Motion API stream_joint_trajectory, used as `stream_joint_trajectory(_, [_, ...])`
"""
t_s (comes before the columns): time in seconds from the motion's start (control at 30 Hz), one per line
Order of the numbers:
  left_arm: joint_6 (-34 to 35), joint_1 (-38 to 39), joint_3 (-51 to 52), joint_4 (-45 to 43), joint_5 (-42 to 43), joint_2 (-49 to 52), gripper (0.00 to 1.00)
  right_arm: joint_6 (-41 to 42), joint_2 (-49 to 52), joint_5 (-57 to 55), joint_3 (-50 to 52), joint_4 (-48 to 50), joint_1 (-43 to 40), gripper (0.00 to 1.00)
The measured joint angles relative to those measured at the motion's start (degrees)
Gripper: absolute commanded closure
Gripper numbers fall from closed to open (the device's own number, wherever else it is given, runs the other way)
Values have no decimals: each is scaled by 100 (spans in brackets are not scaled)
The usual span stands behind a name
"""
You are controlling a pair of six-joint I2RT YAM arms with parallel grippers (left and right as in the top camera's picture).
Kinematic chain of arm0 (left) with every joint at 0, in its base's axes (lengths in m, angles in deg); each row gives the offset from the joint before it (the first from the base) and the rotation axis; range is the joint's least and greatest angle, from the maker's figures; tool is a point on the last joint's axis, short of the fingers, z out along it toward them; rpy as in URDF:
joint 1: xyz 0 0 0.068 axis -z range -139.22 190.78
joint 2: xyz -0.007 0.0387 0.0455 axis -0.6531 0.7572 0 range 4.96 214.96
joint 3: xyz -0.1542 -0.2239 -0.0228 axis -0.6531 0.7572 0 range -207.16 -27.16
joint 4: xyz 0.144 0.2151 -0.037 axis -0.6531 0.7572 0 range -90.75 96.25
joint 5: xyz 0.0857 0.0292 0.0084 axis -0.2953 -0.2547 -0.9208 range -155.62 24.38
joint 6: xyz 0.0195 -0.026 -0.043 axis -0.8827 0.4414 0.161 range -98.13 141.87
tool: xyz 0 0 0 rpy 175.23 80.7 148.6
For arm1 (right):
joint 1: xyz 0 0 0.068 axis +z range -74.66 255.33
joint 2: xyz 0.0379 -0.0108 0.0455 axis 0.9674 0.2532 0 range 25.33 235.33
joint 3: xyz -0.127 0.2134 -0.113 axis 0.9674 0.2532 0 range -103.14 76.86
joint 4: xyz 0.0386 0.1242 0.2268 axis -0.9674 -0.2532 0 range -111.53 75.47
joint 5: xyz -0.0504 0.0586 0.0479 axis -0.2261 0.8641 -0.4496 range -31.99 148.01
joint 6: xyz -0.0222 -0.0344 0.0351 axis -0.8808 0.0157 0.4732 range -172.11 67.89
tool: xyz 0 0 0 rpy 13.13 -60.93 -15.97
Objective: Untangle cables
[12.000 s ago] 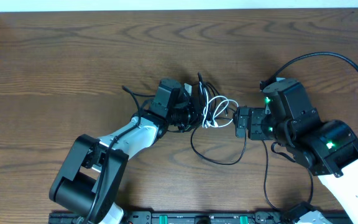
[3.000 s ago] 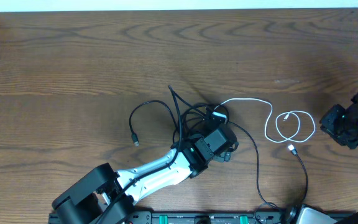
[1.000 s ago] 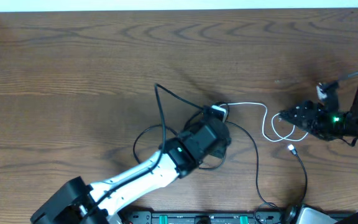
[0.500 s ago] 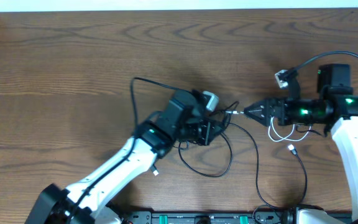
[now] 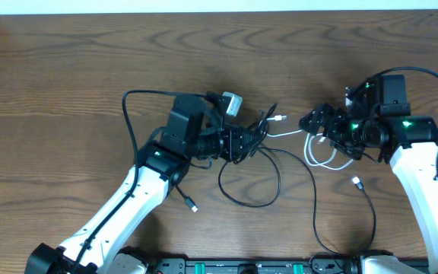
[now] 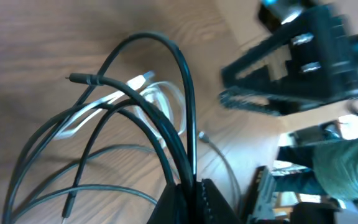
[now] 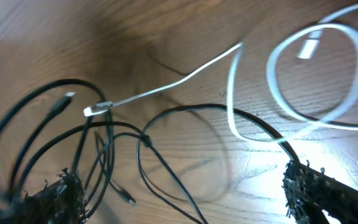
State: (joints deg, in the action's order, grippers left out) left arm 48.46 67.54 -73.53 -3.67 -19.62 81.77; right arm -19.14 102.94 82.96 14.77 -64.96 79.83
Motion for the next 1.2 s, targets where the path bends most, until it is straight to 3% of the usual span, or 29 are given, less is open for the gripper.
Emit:
stream_joint_trajectory(0.57, [1187,-623,26,-2422,833,-11,92,245,0,-1392,39,2,332,1])
stream_joint_trajectory(0.8, [1617,-647,26,-2946,1080,-11,92,391,2,-1226,151,367,330,1])
stream_joint_trajectory(1.2, [2218,-647,28,-3377,1117,-11,92,2146,313,-988,166,918,332,1])
